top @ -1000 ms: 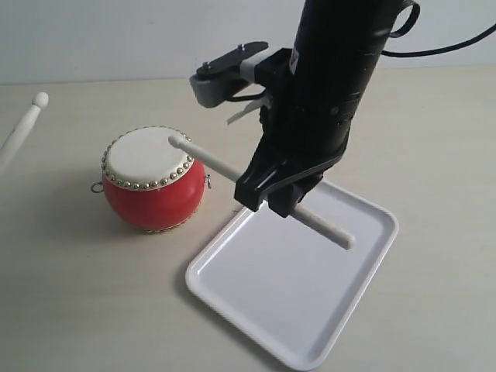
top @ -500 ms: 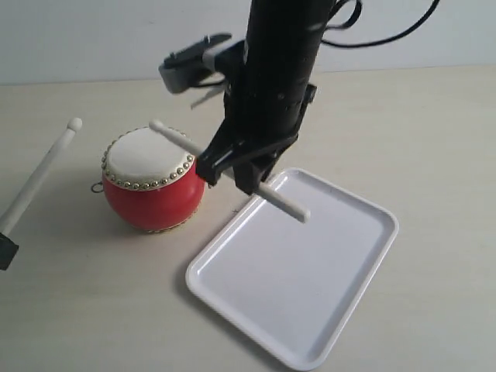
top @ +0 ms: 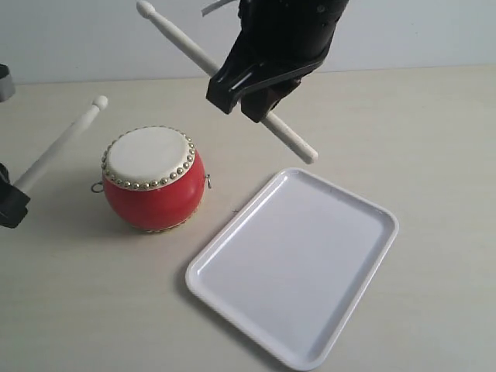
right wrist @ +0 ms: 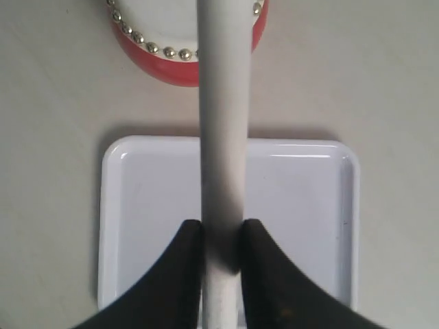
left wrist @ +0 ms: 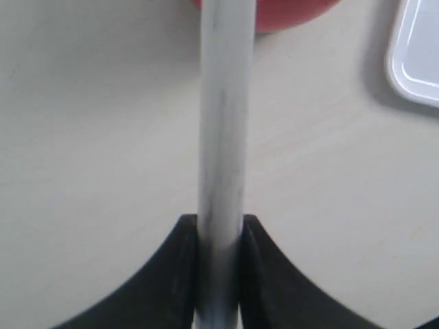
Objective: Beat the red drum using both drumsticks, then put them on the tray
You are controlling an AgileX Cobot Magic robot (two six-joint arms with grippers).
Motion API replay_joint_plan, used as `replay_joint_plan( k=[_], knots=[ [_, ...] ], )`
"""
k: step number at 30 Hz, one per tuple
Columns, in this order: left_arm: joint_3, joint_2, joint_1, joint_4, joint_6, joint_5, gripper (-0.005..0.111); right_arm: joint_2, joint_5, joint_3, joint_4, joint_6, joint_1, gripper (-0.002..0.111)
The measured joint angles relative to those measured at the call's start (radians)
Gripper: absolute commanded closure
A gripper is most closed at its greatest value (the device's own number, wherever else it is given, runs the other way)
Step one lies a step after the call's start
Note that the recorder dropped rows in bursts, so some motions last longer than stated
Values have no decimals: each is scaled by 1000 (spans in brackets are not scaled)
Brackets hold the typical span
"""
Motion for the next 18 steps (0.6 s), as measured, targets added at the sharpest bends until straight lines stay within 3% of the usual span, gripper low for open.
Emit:
replay_joint_plan(
  k=[6, 13, 18],
  knots=[
    [-80, 113, -76, 64, 0, 41, 107, -12, 0, 0, -20, 0, 0, 108],
    [-63, 308, -83, 81, 0, 55, 107, -12, 2, 0, -24, 0, 0, 108],
    [-125, 258, -83, 103, -6, 90, 107, 3, 2, 0, -1, 0, 0, 108]
  ],
)
